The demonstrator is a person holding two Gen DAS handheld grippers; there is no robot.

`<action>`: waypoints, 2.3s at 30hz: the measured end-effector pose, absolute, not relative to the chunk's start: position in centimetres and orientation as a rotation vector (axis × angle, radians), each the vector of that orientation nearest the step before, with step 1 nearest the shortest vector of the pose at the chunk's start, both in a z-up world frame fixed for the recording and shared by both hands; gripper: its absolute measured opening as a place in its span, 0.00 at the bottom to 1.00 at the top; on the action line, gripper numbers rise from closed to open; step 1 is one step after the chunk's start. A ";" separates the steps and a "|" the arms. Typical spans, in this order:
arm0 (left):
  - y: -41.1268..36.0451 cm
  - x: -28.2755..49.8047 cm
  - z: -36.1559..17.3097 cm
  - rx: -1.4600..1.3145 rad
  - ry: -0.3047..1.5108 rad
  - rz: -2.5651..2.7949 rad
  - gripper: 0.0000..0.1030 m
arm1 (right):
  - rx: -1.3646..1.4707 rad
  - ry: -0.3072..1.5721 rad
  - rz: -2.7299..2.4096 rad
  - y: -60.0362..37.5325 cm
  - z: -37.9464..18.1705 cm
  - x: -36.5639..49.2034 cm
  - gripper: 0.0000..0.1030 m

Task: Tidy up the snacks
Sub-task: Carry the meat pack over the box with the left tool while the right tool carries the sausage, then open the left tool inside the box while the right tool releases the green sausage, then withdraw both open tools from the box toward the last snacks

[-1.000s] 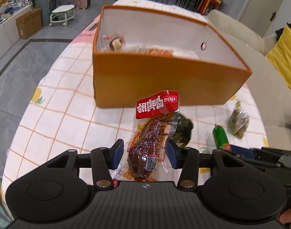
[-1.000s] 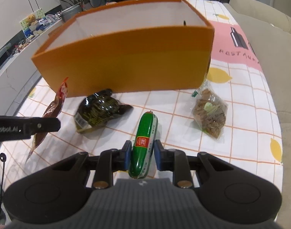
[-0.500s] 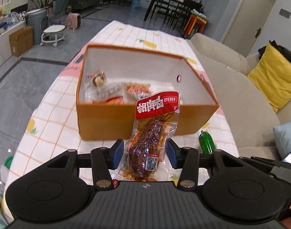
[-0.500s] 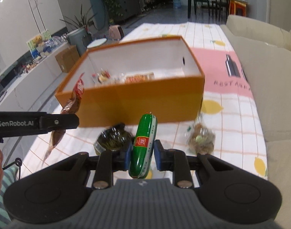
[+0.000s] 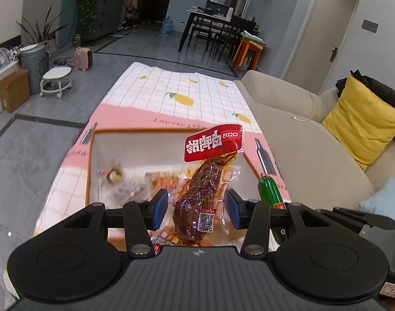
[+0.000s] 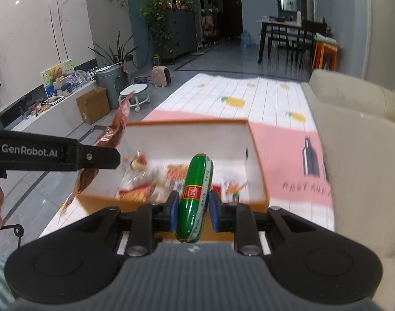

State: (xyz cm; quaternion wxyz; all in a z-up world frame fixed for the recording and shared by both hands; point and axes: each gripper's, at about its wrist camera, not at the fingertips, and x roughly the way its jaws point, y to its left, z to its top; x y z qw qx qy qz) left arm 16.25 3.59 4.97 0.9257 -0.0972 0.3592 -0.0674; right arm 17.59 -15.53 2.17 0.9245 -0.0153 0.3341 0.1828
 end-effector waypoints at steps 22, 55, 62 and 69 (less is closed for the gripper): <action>2.1 25.2 0.1 -0.035 0.927 -0.092 0.53 | -0.290 0.759 0.336 -11.1 -1.7 28.7 0.21; 2.4 29.9 -6.7 -0.023 1.189 -0.030 0.63 | -0.439 1.018 0.312 -8.8 -7.5 34.3 0.19; 3.0 28.9 -5.3 -0.037 1.130 0.001 0.76 | -0.412 0.982 0.298 -9.3 -6.0 33.6 0.30; 3.7 26.5 -2.0 -0.092 0.994 0.017 0.80 | -0.288 0.935 0.288 -11.2 -3.7 32.4 0.51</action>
